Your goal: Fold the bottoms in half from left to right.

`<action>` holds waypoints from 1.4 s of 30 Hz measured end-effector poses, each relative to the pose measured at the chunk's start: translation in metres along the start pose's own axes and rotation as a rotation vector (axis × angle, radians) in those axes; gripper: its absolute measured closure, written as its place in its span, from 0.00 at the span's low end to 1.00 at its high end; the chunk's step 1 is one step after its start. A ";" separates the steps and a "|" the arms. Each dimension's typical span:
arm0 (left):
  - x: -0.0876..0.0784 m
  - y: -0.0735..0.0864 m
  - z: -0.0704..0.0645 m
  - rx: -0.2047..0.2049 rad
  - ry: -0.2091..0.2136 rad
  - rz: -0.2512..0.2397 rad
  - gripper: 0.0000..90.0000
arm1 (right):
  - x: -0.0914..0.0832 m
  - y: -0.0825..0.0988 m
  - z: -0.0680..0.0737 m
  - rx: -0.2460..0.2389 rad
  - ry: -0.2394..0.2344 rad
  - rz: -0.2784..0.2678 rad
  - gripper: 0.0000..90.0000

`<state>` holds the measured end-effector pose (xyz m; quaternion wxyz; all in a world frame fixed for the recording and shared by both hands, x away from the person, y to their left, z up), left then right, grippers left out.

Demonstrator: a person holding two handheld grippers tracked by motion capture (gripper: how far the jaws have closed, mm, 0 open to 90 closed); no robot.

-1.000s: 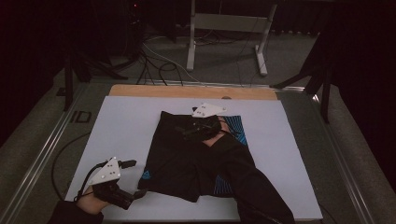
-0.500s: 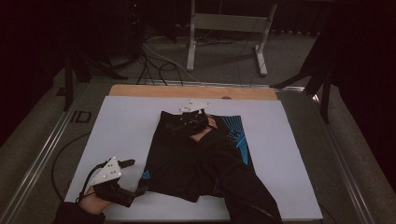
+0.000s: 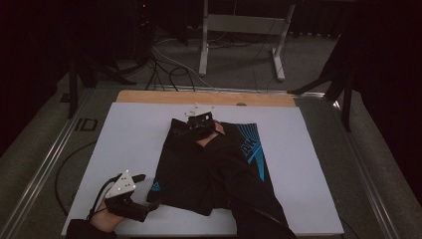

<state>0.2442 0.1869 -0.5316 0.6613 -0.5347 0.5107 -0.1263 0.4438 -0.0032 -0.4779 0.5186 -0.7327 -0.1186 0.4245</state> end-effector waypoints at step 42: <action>0.018 0.024 0.008 -0.125 0.047 0.198 0.86 | 0.056 0.008 -0.001 0.037 -0.018 0.098 0.09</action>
Point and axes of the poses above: each handheld gripper's, and its own axes: x roughly forward along the jaws, y roughly out of its underside, z roughly to its left, the point moved 4 cm from there along x, roughly forward along the jaws, and after that the axes turned 3 degrees about y, right-handed, at the moved point
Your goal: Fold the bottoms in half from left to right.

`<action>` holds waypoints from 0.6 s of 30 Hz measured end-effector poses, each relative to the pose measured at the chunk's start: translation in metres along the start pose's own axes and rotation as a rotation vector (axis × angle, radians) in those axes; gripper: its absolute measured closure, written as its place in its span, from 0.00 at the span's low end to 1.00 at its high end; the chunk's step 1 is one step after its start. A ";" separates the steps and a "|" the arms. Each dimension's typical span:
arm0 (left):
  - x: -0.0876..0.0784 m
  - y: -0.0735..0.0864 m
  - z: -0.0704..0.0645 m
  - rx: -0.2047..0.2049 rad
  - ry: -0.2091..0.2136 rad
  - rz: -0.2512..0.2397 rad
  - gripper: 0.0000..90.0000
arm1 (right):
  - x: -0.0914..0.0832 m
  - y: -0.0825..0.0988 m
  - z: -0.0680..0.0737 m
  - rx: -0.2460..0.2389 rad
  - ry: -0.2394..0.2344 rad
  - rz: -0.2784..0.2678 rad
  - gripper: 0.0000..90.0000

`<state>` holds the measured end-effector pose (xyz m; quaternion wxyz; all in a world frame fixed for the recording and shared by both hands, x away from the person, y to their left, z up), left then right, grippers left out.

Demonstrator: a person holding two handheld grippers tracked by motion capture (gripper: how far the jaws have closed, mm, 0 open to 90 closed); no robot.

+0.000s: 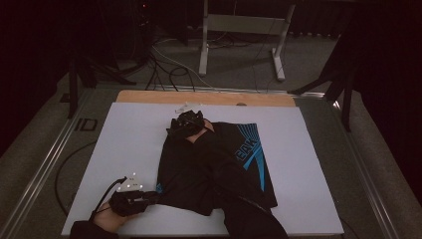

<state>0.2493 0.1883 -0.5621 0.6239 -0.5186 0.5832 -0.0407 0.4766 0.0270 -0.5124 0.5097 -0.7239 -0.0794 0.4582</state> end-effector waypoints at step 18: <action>-0.004 -0.010 -0.005 0.001 -0.009 -0.054 0.96 | 0.024 -0.003 -0.001 0.072 0.069 0.056 0.20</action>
Point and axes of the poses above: each handheld gripper's, and its own axes: x roughly forward along the jaws, y roughly out of its underside, z roughly to its left, the point moved 4 cm from there along x, roughly forward along the jaws, and after that the axes turned 3 degrees about y, right-handed, at the moved point
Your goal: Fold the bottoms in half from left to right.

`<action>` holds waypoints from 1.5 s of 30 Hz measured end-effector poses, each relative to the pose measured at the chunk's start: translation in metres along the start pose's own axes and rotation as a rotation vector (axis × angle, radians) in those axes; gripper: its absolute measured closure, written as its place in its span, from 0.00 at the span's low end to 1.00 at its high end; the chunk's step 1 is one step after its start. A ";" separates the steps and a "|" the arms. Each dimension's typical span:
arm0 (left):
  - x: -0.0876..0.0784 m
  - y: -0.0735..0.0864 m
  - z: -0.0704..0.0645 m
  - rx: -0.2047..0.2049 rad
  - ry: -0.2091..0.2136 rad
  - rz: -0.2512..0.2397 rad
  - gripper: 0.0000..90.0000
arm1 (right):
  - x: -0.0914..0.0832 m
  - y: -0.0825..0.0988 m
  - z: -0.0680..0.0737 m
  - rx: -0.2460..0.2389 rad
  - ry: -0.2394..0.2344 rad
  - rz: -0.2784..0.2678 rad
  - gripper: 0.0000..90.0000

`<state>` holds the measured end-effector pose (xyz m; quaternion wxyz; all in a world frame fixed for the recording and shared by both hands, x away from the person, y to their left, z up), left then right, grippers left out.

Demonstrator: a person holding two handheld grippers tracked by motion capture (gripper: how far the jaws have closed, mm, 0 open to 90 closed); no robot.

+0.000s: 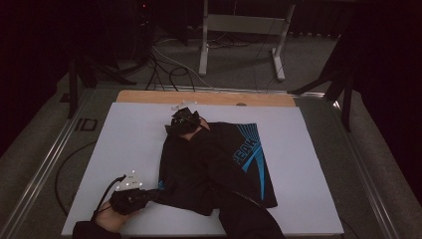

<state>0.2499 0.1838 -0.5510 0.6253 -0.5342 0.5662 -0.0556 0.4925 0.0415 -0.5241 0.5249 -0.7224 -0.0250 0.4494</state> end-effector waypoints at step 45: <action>0.001 -0.004 -0.003 -0.001 0.019 -0.017 0.96 | 0.036 0.004 0.006 -0.038 0.104 0.136 0.89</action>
Point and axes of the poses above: each handheld gripper's, and its own axes: x roughly forward along the jaws, y roughly out of its underside, z roughly to its left, the point moved 4 cm from there along x, roughly forward along the jaws, and after that the axes turned 3 degrees about y, right-handed, at the moved point
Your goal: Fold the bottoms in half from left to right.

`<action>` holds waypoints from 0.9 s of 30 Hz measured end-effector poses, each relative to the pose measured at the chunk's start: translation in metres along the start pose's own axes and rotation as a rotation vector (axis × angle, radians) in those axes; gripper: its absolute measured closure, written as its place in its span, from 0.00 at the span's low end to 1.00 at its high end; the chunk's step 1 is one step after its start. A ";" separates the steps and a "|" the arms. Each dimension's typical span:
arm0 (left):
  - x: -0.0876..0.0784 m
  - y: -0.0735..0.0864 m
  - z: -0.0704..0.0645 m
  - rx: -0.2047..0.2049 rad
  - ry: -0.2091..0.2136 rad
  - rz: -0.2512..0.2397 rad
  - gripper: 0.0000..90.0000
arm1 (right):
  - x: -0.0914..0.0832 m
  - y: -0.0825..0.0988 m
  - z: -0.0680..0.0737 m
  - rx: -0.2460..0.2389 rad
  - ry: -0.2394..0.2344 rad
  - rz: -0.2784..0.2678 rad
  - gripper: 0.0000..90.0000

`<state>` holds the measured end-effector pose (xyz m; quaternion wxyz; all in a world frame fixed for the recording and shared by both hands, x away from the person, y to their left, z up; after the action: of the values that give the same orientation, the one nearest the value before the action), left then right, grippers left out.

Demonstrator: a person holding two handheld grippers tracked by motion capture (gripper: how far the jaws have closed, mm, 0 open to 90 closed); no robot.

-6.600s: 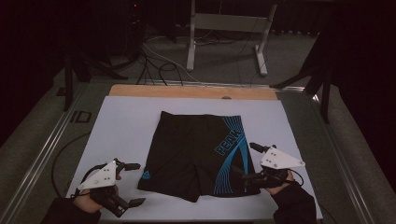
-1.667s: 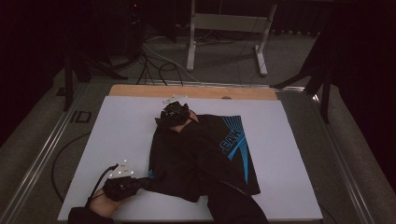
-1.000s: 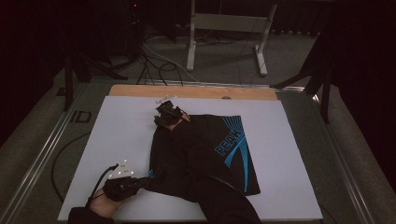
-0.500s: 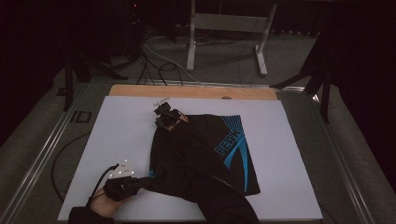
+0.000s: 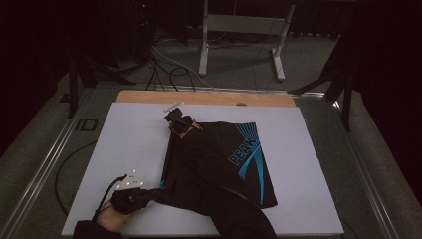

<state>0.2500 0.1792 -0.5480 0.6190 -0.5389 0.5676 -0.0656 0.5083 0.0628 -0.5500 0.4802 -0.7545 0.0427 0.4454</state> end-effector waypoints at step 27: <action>0.005 -0.025 -0.021 0.057 0.027 -0.024 0.96 | -0.032 -0.001 -0.013 -0.002 -0.027 -0.060 0.93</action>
<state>0.2490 0.1533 -0.5274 0.6255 -0.5270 0.5672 -0.0963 0.4980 0.0418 -0.5250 0.4931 -0.7499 0.0131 0.4408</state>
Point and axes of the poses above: each handheld gripper's, and its own axes: x roughly forward along the jaws, y roughly out of its underside, z roughly to its left, the point moved 4 cm from there along x, roughly forward along the jaws, and after that the axes turned 3 degrees about y, right-handed, at the moved point
